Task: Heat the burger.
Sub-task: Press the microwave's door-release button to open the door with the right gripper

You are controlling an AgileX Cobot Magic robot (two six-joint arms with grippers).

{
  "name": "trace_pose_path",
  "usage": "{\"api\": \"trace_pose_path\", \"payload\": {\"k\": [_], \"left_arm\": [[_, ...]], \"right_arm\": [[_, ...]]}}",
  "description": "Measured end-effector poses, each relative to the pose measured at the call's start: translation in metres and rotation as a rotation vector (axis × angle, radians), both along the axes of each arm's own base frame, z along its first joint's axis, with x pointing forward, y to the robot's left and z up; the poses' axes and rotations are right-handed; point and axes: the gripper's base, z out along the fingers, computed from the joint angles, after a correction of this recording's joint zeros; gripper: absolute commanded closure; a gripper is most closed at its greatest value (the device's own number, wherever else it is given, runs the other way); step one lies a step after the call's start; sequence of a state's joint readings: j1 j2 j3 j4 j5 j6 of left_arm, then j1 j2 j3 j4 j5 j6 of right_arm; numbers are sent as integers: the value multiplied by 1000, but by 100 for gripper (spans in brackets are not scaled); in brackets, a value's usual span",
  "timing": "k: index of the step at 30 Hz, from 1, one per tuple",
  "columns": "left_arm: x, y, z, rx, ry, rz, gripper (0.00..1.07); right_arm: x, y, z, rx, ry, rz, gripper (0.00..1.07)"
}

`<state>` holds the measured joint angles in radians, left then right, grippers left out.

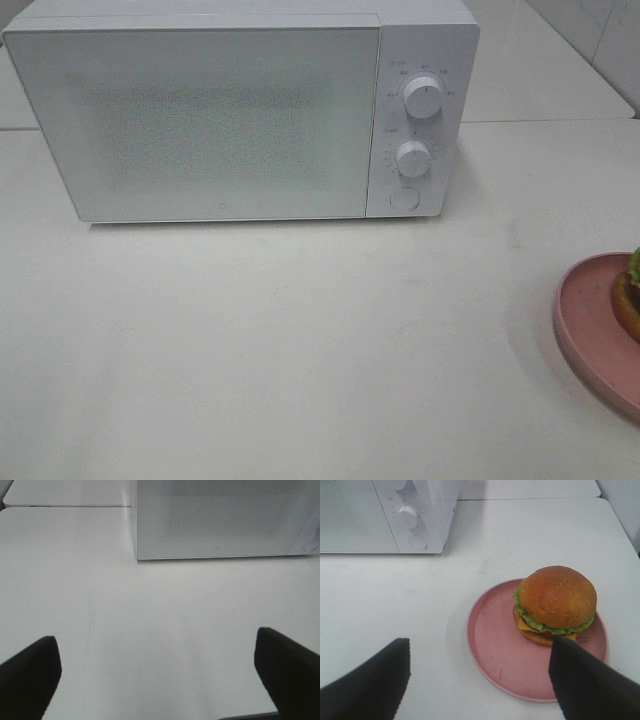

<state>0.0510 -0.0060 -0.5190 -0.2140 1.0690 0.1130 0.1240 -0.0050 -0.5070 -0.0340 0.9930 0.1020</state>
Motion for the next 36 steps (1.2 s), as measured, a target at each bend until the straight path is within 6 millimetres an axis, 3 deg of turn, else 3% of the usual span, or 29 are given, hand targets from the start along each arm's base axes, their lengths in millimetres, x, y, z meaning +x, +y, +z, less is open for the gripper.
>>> {"api": "trace_pose_path", "payload": {"k": [21, 36], "left_arm": [[0, 0, 0, 0, 0, 0, 9], [0, 0, 0, 0, 0, 0, 9]], "right_arm": [[0, 1, 8, 20, -60, 10, 32], [48, 8, 22, 19, -47, 15, 32]]}}
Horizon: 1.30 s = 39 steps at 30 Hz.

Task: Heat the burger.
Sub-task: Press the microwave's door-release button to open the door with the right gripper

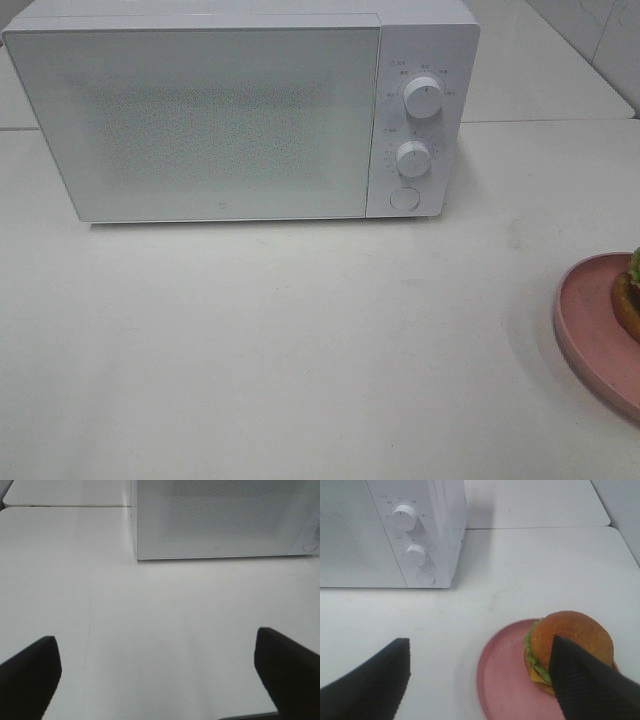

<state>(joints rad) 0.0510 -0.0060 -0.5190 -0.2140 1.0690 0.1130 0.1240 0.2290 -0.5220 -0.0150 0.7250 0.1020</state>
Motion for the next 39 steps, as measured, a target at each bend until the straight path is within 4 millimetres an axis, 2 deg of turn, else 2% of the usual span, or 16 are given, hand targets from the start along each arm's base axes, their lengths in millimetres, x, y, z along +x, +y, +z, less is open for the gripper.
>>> {"api": "trace_pose_path", "payload": {"k": [10, 39], "left_arm": [[0, 0, 0, 0, 0, 0, 9], [0, 0, 0, 0, 0, 0, 9]], "right_arm": [[25, 3, 5, 5, -45, 2, 32], [119, 16, -23, 0, 1, 9, 32]]}}
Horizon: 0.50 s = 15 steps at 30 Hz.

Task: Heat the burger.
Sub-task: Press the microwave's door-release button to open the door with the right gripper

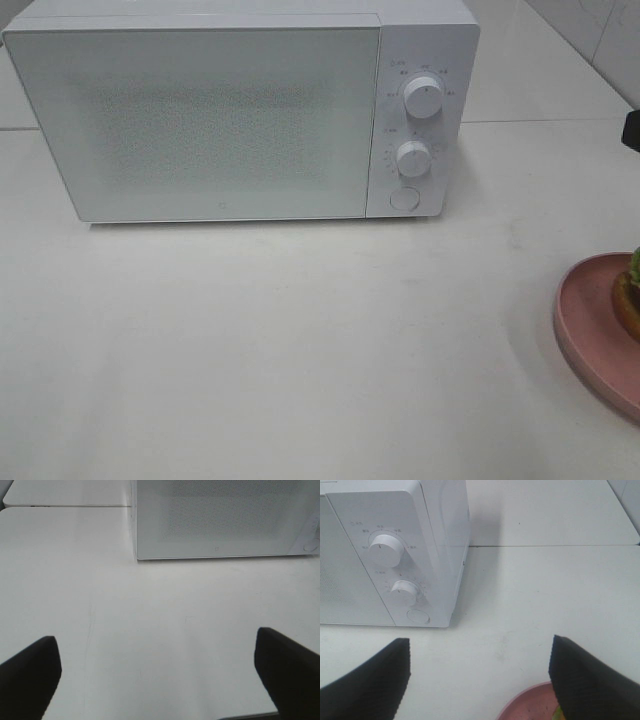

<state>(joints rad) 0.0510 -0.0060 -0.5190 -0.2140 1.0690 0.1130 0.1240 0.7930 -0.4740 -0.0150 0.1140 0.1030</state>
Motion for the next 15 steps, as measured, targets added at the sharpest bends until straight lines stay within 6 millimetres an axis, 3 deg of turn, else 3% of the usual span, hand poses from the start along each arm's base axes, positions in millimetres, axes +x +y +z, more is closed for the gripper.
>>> {"api": "trace_pose_path", "payload": {"k": [15], "left_arm": [[0, 0, 0, 0, 0, 0, 9]], "right_arm": [[52, 7, -34, 8, -25, 3, 32]]}}
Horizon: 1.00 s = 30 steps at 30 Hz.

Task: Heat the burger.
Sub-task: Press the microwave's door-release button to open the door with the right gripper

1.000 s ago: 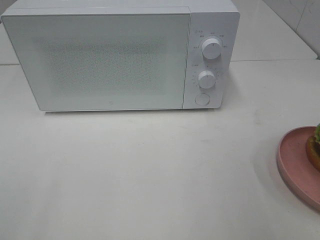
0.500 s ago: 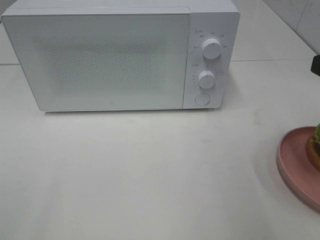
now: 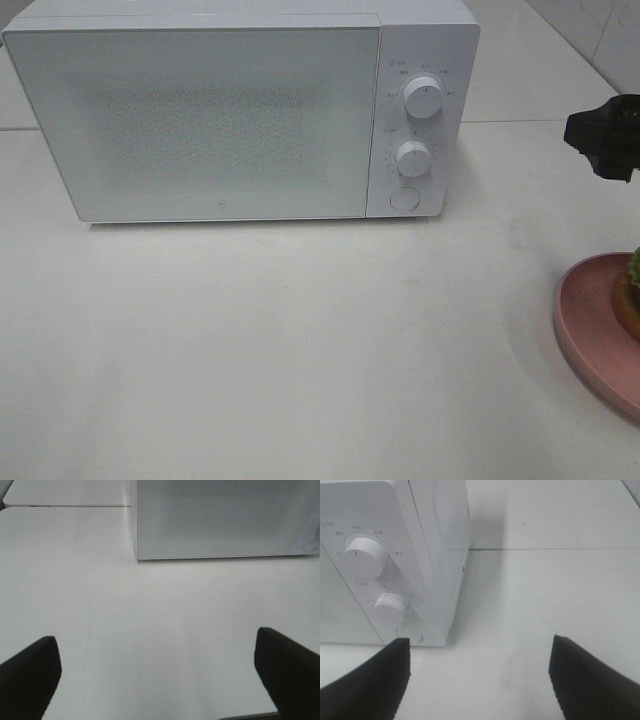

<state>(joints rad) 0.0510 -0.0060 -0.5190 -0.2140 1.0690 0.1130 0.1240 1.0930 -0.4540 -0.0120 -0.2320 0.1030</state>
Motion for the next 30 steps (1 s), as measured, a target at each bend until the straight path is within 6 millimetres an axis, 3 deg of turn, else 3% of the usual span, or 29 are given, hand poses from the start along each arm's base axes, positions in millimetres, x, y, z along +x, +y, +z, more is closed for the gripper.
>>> {"api": "trace_pose_path", "payload": {"k": [7, 16, 30], "left_arm": [[0, 0, 0, 0, 0, 0, 9], [0, 0, 0, 0, 0, 0, 9], [0, 0, 0, 0, 0, 0, 9]], "right_arm": [[2, 6, -20, 34, -85, 2, 32], [-8, 36, -44, -36, -124, 76, 32], [-9, 75, -64, -107, -263, 22, 32]]}}
